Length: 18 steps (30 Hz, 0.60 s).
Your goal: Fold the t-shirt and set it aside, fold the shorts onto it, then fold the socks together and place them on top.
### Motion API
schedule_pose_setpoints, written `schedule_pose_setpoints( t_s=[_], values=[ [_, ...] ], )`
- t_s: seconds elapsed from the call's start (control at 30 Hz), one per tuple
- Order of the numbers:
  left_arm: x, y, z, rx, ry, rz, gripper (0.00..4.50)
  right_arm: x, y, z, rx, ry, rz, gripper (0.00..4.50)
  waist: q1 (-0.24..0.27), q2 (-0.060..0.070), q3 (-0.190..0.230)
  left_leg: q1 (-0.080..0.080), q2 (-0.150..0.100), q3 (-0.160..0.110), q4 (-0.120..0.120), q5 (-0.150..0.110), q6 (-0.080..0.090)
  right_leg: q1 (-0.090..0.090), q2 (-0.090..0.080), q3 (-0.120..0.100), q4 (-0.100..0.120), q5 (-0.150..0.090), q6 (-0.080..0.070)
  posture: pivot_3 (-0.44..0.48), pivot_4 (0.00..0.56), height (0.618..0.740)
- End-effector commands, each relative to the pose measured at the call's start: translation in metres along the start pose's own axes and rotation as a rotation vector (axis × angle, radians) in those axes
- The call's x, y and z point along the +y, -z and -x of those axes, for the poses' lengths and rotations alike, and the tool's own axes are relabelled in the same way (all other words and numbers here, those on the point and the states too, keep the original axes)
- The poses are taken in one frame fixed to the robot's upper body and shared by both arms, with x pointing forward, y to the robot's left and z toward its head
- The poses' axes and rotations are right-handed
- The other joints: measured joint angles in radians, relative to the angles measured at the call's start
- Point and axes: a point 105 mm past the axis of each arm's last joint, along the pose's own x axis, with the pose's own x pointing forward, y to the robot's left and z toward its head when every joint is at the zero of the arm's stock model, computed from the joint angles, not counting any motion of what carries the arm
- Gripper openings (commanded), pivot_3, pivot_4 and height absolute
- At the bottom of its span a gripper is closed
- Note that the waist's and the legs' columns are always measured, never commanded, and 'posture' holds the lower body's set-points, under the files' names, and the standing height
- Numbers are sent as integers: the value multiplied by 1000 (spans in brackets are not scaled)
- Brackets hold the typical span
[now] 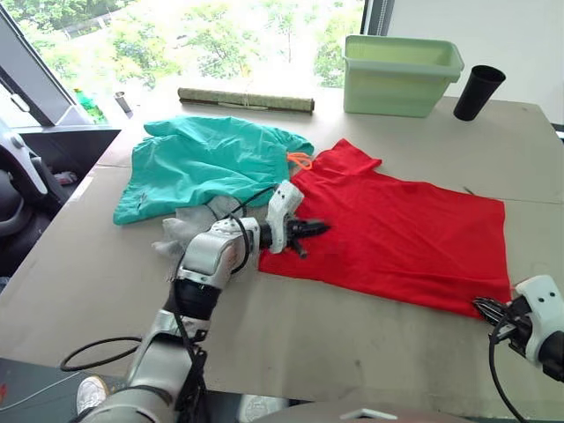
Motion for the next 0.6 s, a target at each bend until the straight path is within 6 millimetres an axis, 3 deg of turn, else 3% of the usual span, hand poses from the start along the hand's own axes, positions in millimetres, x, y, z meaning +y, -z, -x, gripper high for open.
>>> schedule_pose_setpoints(
  t_s=[0.03,0.07,0.1,0.2,0.3,0.4,0.5,0.6],
  values=[
    [-4,-17,31,-42,23,-65,19,7,-24,8,-146,-23,49,0,-7,0,0,0,1,0,0,0,0,0,1,0,0,-1,2,0,150,740],
    [-10,-15,41,-32,61,-67,19,11,-28,10,-181,-54,30,0,-13,0,0,1,2,1,-1,0,-1,0,2,1,0,-1,2,0,150,740],
    [-23,-15,52,-33,143,-81,1,17,-30,12,-185,-95,46,289,-15,1,0,2,2,1,-2,0,-1,0,2,2,1,-1,2,0,150,740],
    [-45,-5,81,53,269,-184,974,13,-31,16,-132,-94,188,1241,-15,0,1,5,3,1,-2,0,-1,1,1,2,1,-2,1,0,150,740],
    [-47,11,98,181,304,-316,2366,10,-27,24,-44,-141,251,2700,-9,2,0,6,1,2,-2,-5,-2,1,-1,2,0,-4,-2,0,150,740],
    [-36,18,103,255,293,-414,2366,-5,-11,33,132,-194,384,2700,9,4,0,6,-1,2,-2,-5,-2,1,-5,2,0,-4,-2,0,150,740],
    [-20,27,97,310,228,-494,2366,-26,-6,28,207,-184,459,2700,9,3,0,5,-2,2,-2,-6,-1,1,-5,1,-3,-4,-2,0,150,740],
    [-6,48,92,421,201,-562,2366,-43,4,19,292,-171,499,2700,4,2,0,3,-2,2,-2,-4,4,1,-5,1,-5,-2,-6,0,150,740]
  ],
)
